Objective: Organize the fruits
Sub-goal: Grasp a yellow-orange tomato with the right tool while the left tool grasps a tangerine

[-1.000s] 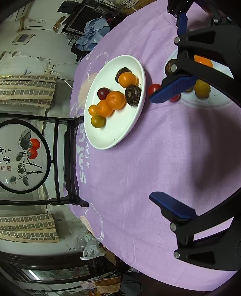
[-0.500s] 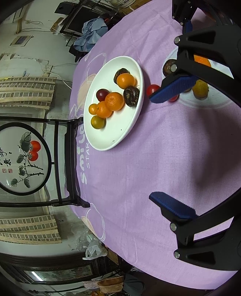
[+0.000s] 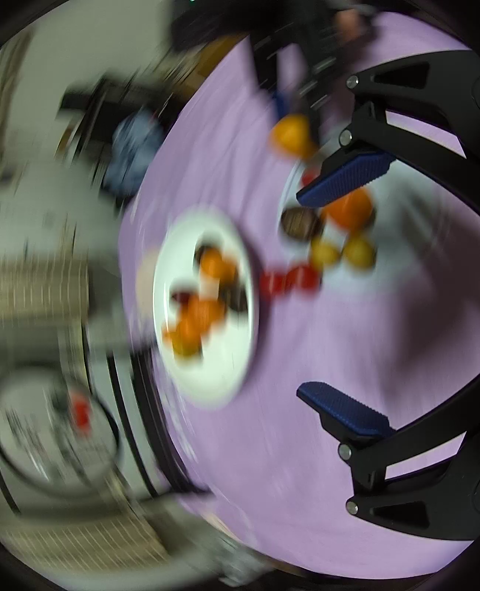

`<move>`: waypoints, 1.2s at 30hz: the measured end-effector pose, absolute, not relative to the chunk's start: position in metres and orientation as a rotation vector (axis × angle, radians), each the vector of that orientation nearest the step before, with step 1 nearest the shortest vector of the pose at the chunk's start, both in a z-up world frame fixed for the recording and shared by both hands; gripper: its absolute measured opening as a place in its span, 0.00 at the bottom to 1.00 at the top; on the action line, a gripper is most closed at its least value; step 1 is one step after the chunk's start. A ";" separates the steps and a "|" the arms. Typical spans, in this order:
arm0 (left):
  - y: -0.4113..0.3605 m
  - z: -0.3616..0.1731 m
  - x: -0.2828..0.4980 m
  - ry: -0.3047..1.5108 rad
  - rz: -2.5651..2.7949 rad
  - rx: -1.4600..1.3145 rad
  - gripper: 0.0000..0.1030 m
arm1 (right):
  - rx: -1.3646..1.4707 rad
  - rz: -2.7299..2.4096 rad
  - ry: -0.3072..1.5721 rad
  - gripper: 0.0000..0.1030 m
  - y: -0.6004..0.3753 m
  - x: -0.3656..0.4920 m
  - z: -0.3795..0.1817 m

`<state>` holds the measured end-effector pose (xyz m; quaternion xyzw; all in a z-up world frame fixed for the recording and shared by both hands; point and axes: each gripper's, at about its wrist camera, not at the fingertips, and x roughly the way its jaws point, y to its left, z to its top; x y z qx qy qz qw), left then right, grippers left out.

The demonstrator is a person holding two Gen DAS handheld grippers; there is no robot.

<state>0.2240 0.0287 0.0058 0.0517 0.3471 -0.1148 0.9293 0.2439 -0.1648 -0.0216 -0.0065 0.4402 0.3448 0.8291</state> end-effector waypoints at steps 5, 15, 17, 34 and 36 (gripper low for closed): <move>-0.011 -0.005 0.206 0.704 -0.406 0.243 0.76 | -0.004 0.710 0.955 0.41 -0.165 0.246 -0.024; -0.027 -0.025 0.209 0.771 -0.450 0.297 0.52 | -0.007 0.701 0.964 0.41 -0.165 0.246 -0.026; -0.029 -0.028 0.208 0.775 -0.441 0.314 0.52 | -0.007 0.701 0.966 0.41 -0.164 0.246 -0.027; -0.032 -0.036 0.214 0.757 -0.357 0.386 0.42 | -0.005 0.704 0.952 0.41 -0.164 0.244 -0.023; -0.030 -0.036 0.215 0.762 -0.363 0.372 0.42 | -0.002 0.707 0.952 0.41 -0.164 0.244 -0.023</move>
